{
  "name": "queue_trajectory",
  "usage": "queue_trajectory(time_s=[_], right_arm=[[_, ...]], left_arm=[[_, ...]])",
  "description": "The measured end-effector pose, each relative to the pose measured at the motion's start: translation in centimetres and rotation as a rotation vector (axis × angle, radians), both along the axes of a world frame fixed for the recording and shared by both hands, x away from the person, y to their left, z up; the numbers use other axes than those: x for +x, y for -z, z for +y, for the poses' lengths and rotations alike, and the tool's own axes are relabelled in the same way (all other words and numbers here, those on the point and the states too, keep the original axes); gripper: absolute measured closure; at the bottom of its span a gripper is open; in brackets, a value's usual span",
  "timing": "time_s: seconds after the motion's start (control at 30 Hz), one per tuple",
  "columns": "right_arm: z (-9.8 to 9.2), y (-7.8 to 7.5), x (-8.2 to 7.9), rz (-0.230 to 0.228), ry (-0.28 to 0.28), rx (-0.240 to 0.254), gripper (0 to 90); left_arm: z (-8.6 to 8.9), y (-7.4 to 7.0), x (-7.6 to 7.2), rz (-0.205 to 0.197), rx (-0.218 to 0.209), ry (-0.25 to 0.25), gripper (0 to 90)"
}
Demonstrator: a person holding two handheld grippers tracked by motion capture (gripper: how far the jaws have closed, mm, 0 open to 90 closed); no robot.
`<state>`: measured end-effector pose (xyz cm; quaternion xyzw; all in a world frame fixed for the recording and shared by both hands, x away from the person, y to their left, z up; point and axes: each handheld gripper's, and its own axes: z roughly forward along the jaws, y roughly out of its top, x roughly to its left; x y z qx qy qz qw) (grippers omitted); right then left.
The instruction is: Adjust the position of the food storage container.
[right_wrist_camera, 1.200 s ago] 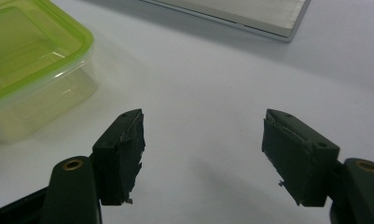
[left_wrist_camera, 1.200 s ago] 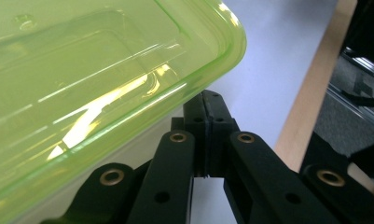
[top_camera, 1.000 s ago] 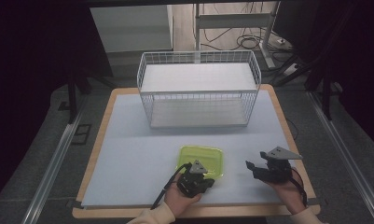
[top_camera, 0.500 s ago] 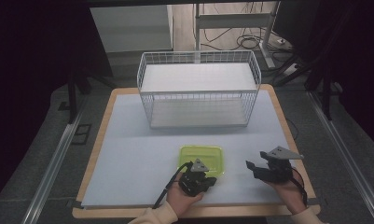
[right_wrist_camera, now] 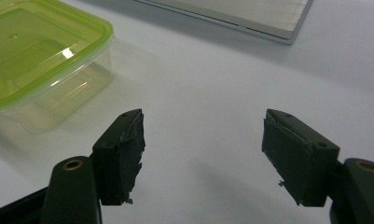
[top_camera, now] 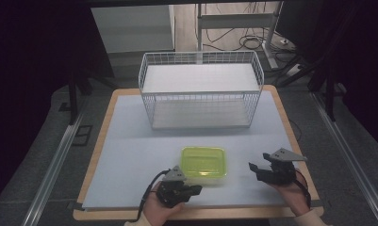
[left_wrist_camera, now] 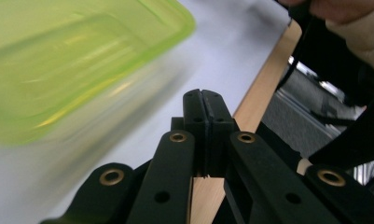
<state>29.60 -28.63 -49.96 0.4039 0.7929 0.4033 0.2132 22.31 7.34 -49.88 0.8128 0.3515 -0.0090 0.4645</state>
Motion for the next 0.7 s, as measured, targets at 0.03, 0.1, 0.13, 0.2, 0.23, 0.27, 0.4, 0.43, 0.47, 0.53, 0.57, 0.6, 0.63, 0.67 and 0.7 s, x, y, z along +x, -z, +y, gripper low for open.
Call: queue_trajectory(time_s=[0.03,0.1,0.13,0.2,0.23,0.27,0.4,0.43,0.47,0.53,0.57,0.6,0.63,0.67,0.7], right_arm=[[0.0,0.0,0.0,0.002,-0.003,0.002,30.0],[0.1,0.0,0.0,0.003,-0.012,0.004,29.7],[0.1,0.0,-0.1,0.005,-0.014,0.004,29.5],[0.1,0.0,-0.1,0.008,-0.021,0.011,28.7],[0.2,0.0,-0.1,0.011,-0.025,0.015,28.0],[0.2,0.0,0.0,0.012,-0.031,0.02,27.5],[0.4,0.1,-0.1,0.013,-0.062,0.022,25.0],[0.5,0.1,0.0,0.014,-0.068,0.025,24.5],[0.5,0.1,-0.1,0.015,-0.072,0.03,24.2],[0.6,0.0,-0.1,0.015,-0.073,0.035,22.9],[0.6,0.0,-0.1,0.013,-0.079,0.039,22.7],[0.5,0.0,-0.1,0.011,-0.083,0.044,22.6],[0.5,-0.1,-0.1,0.009,-0.085,0.046,22.5],[0.5,-0.1,-0.1,0.008,-0.086,0.051,22.3],[0.4,-0.2,-0.1,0.006,-0.086,0.056,22.2]], left_arm=[[1.2,-0.3,0.0,-0.002,-0.016,-0.027,89.5],[2.9,-0.6,0.1,-0.009,-0.028,-0.071,89.5],[3.6,-0.6,0.2,-0.011,-0.033,-0.092,89.5],[5.0,-0.6,0.4,-0.011,-0.037,-0.133,89.4],[5.6,-0.5,0.5,-0.009,-0.039,-0.146,89.4],[6.4,-0.4,0.6,-0.006,-0.041,-0.164,89.4],[8.4,0.1,1.4,0.011,-0.067,-0.228,87.2],[8.6,0.2,1.5,0.012,-0.071,-0.239,85.5],[8.9,0.3,1.7,0.01,-0.078,-0.256,83.3],[9.2,0.5,1.9,0.003,-0.077,-0.316,72.0],[9.3,0.6,1.9,0.004,-0.068,-0.33,64.8],[9.4,0.6,2.0,0.008,-0.063,-0.336,59.0],[9.5,0.6,2.1,0.017,-0.067,-0.339,54.0],[9.6,0.6,2.2,0.029,-0.073,-0.341,50.4],[9.7,0.6,2.3,0.035,-0.078,-0.341,47.1]])
